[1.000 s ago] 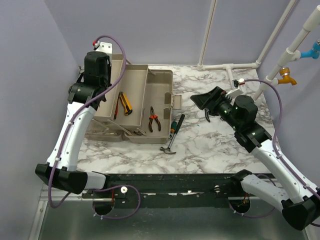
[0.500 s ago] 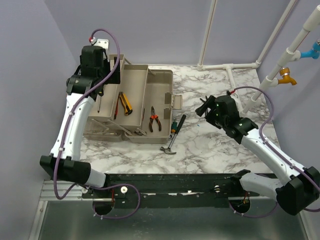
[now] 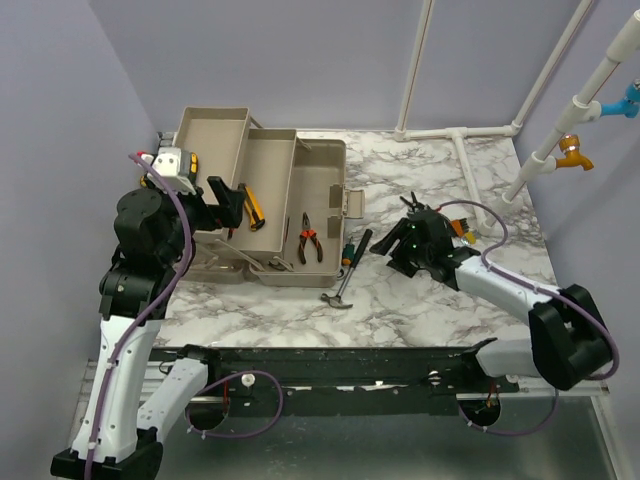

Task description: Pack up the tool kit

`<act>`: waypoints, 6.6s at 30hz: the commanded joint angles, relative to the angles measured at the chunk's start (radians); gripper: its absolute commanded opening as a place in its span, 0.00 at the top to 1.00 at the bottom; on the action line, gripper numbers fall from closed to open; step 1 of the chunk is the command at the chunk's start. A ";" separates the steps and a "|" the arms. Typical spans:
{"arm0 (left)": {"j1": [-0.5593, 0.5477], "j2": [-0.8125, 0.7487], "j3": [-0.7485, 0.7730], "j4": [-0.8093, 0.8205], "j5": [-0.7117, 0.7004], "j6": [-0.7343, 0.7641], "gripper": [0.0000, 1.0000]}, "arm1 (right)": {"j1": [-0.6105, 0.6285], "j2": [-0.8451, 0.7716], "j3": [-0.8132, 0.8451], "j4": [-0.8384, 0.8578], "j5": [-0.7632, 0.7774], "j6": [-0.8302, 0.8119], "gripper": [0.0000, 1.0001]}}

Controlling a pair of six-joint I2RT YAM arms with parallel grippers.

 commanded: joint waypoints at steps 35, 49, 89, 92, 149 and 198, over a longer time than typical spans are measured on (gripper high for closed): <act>0.002 -0.127 -0.236 0.202 0.175 -0.023 0.02 | 0.074 0.482 0.188 0.188 -0.061 0.231 0.35; 0.001 -0.128 -0.247 0.203 0.177 -0.022 0.01 | 0.072 0.502 0.155 0.230 0.037 0.331 0.69; -0.011 -0.058 -0.257 0.208 0.339 -0.051 0.02 | 0.293 0.249 0.388 0.301 -0.057 -0.317 0.79; -0.016 -0.053 -0.258 0.211 0.350 -0.055 0.01 | 0.308 0.310 0.439 0.267 -0.042 -0.304 0.61; -0.091 -0.066 -0.269 0.195 0.329 -0.054 0.02 | -0.155 0.626 0.630 -0.346 0.296 -0.689 0.26; -0.092 -0.067 -0.260 0.180 0.297 -0.046 0.02 | -0.119 0.156 0.625 -0.168 -0.411 -0.546 0.99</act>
